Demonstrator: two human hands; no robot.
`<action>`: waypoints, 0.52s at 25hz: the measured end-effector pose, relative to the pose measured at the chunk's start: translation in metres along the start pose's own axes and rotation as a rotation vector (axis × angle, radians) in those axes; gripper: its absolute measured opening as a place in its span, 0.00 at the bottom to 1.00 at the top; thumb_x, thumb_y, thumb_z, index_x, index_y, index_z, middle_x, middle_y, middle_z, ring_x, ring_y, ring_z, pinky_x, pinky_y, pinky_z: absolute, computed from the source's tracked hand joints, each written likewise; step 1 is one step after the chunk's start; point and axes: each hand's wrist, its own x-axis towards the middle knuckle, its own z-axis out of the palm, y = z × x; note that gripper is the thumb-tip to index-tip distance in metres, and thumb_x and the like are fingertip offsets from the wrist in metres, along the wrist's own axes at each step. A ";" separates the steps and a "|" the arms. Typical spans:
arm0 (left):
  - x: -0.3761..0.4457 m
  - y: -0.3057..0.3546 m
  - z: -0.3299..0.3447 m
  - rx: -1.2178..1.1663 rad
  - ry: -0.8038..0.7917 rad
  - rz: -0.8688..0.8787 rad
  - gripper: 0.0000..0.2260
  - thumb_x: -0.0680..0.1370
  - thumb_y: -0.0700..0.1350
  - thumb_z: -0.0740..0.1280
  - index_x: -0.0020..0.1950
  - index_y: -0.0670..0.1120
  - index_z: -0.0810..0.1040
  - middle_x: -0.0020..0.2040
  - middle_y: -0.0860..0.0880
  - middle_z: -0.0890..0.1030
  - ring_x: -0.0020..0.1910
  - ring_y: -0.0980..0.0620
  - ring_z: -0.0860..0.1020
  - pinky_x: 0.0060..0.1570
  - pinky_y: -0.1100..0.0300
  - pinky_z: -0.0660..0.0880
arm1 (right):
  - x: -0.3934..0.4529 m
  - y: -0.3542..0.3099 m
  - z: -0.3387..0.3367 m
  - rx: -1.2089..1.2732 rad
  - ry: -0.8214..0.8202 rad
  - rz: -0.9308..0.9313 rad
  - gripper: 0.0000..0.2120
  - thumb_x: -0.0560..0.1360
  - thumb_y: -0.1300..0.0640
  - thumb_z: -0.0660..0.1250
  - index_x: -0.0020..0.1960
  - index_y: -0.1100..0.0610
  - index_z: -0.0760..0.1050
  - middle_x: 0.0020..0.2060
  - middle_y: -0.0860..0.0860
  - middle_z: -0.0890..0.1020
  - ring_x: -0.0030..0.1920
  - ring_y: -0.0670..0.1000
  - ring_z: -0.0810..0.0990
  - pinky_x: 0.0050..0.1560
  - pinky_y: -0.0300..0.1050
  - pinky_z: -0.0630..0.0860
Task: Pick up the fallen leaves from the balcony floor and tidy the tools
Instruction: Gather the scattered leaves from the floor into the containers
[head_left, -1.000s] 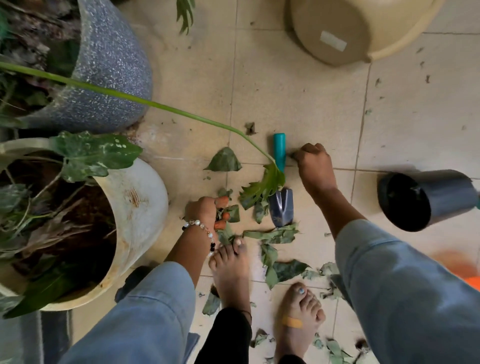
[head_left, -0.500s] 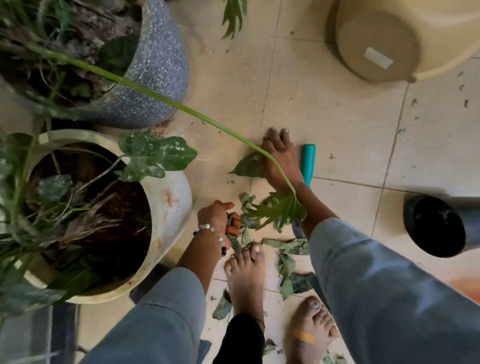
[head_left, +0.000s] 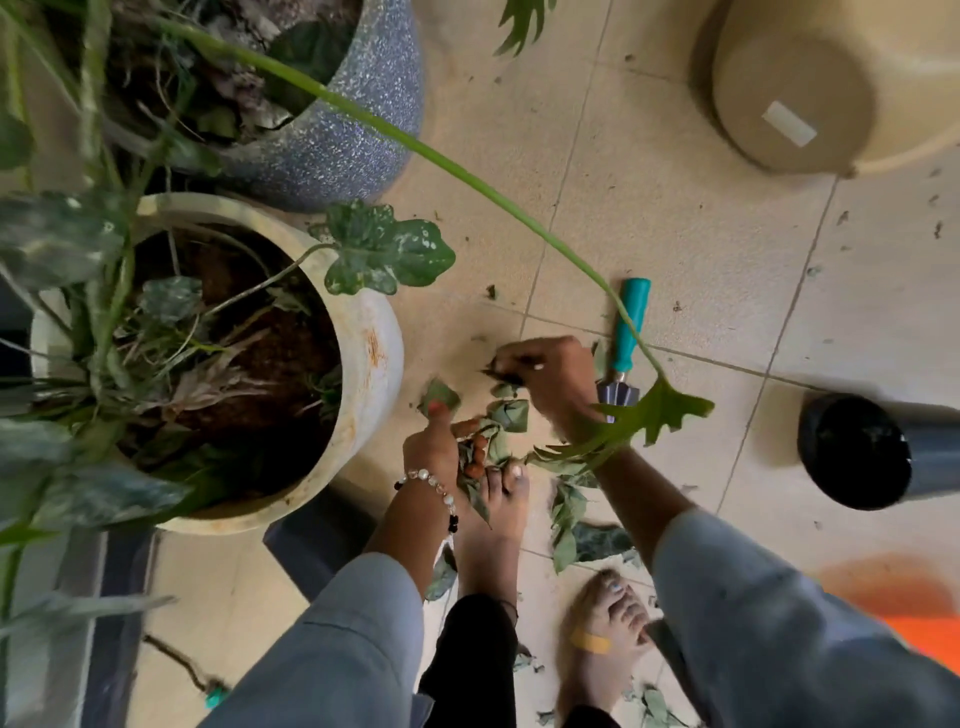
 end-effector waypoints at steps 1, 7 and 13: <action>-0.009 -0.004 0.000 -0.031 -0.030 -0.046 0.36 0.69 0.72 0.61 0.50 0.38 0.81 0.44 0.38 0.83 0.40 0.40 0.80 0.44 0.51 0.77 | -0.020 -0.008 0.003 0.148 -0.039 0.053 0.07 0.73 0.63 0.71 0.49 0.61 0.84 0.46 0.54 0.85 0.45 0.50 0.84 0.51 0.38 0.78; -0.055 -0.023 -0.012 -0.209 -0.107 -0.184 0.30 0.78 0.67 0.56 0.52 0.39 0.77 0.51 0.38 0.80 0.52 0.41 0.78 0.52 0.51 0.74 | -0.117 -0.027 0.017 -0.067 -0.392 -0.271 0.12 0.74 0.61 0.57 0.48 0.60 0.78 0.46 0.56 0.84 0.53 0.52 0.81 0.61 0.50 0.65; -0.027 -0.021 -0.046 -0.237 0.088 -0.058 0.27 0.79 0.63 0.55 0.34 0.44 0.73 0.24 0.47 0.75 0.16 0.52 0.70 0.21 0.67 0.69 | -0.062 -0.028 0.038 0.068 -0.514 -0.043 0.09 0.76 0.67 0.65 0.55 0.65 0.80 0.51 0.59 0.83 0.49 0.48 0.82 0.56 0.44 0.77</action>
